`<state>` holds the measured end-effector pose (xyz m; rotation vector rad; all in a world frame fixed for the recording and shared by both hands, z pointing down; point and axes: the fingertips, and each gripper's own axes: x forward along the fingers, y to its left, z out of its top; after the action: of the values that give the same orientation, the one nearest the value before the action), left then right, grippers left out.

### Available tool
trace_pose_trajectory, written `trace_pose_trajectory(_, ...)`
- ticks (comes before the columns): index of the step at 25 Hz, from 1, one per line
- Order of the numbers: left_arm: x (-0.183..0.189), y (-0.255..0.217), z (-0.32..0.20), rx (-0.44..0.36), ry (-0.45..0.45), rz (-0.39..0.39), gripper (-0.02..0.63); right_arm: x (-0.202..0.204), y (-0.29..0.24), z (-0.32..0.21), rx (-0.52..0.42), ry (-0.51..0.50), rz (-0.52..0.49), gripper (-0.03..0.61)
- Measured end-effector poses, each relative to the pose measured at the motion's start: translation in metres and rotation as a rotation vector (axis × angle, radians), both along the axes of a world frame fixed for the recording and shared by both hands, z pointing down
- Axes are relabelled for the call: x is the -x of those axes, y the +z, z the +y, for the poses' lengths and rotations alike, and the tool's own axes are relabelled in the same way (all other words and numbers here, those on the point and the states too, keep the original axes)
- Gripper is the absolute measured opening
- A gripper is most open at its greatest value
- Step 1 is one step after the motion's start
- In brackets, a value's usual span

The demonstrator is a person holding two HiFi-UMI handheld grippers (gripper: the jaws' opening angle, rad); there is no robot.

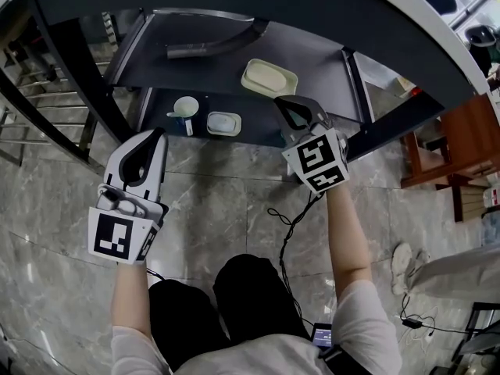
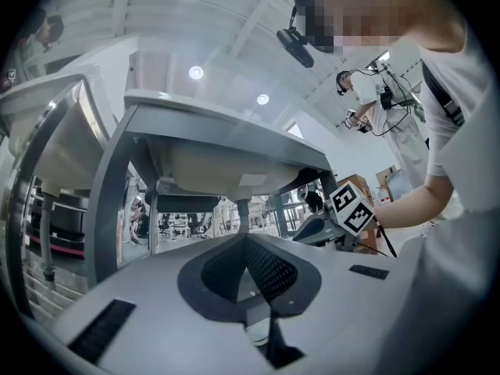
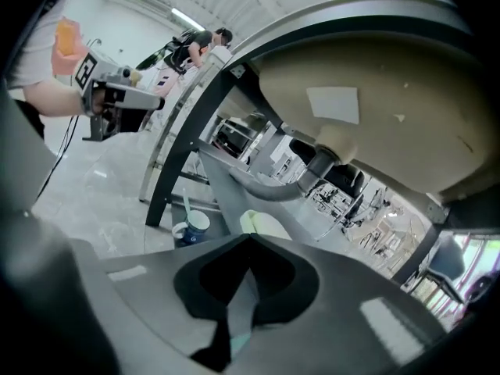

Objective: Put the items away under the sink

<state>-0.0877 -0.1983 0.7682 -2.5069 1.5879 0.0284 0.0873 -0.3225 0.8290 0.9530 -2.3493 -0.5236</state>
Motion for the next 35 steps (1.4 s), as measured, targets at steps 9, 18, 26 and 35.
trace_pose_trajectory(9, 0.000, -0.003, -0.001, 0.081, 0.012, 0.004, 0.008, 0.000, -0.012, 0.029, 0.061, 0.137, -0.294, 0.011)
trace_pose_trajectory(18, -0.005, -0.055, 0.012, 0.174, 0.021, 0.034, 0.008, 0.009, -0.060, 0.073, 0.168, 0.166, -0.460, 0.012)
trace_pose_trajectory(26, -0.006, -0.137, 0.031, 0.220, -0.005, 0.079, 0.008, 0.002, -0.140, 0.111, 0.218, 0.200, -0.466, 0.012)
trace_pose_trajectory(35, -0.007, -0.263, 0.057, 0.239, -0.035, 0.091, 0.008, -0.017, -0.263, 0.149, 0.253, 0.240, -0.507, 0.012)
